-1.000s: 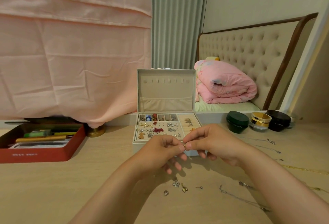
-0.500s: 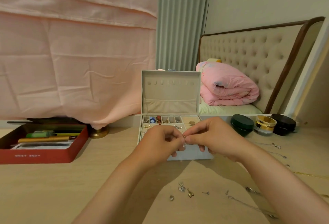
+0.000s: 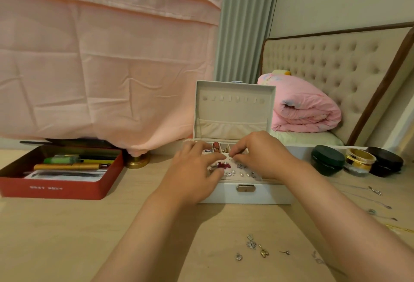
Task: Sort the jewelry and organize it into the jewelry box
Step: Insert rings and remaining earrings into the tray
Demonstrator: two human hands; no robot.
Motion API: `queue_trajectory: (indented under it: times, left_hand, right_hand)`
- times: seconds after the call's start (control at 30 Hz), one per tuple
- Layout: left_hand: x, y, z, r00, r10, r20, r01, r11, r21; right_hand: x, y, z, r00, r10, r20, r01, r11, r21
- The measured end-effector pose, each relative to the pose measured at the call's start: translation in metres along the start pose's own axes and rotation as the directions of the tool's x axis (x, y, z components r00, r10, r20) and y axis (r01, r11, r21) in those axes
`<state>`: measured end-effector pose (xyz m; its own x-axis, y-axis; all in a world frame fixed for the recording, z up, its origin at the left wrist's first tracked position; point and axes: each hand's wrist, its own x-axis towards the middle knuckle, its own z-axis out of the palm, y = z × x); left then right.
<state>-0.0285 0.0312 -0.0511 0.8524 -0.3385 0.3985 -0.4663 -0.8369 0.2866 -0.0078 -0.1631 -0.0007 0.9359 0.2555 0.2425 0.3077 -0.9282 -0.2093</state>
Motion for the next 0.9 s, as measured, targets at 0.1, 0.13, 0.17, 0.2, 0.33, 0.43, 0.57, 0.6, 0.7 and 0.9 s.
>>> queue_trajectory:
  times: [0.1,0.13,0.17,0.2,0.33,0.43,0.57,0.6,0.7,0.9]
  left_hand:
    - [0.001,0.002,0.007,1.0,-0.002,0.014,0.002,1.0,0.008]
    - [0.001,0.002,0.008,1.0,-0.004,0.013,0.004,1.0,0.004]
    - [0.001,0.001,0.008,1.0,-0.008,0.015,0.008,1.0,0.0]
    - [0.0,0.001,0.008,1.0,-0.011,0.019,0.011,1.0,-0.003]
    - [0.0,0.001,0.007,1.0,-0.014,0.016,0.015,1.0,-0.019]
    - [0.0,0.002,0.008,1.0,-0.011,0.015,0.011,1.0,-0.029]
    - [0.0,0.0,0.009,1.0,0.006,0.005,-0.006,0.999,-0.041]
    - [0.0,0.0,0.009,1.0,0.012,0.003,-0.012,0.999,-0.041]
    - [0.001,0.001,0.008,0.999,0.029,-0.018,-0.029,0.998,-0.047]
    - [0.0,0.001,0.003,0.996,0.052,-0.066,-0.055,0.997,-0.051]
  right_hand:
    - [-0.001,0.002,0.003,1.0,-0.022,0.003,0.022,0.999,-0.042]
    - [-0.001,0.002,0.003,1.0,-0.03,-0.001,0.03,0.998,-0.056]
    - [-0.001,0.002,0.003,0.999,-0.039,-0.004,0.038,0.996,-0.075]
    - [-0.001,0.001,0.003,0.999,-0.045,-0.005,0.045,0.994,-0.096]
    - [0.001,0.0,0.003,0.999,-0.041,0.008,0.042,0.993,-0.107]
    - [0.0,-0.002,0.004,0.999,-0.041,0.024,0.044,0.994,-0.099]
    - [0.0,-0.001,0.004,0.998,-0.028,0.063,0.032,0.997,-0.066]
    - [0.001,0.0,0.003,0.998,-0.022,0.062,0.025,0.999,-0.045]
    - [0.003,0.001,0.003,0.998,-0.016,0.069,0.018,1.0,-0.022]
    - [-0.005,0.009,-0.007,0.999,-0.026,-0.028,0.03,0.99,0.141]
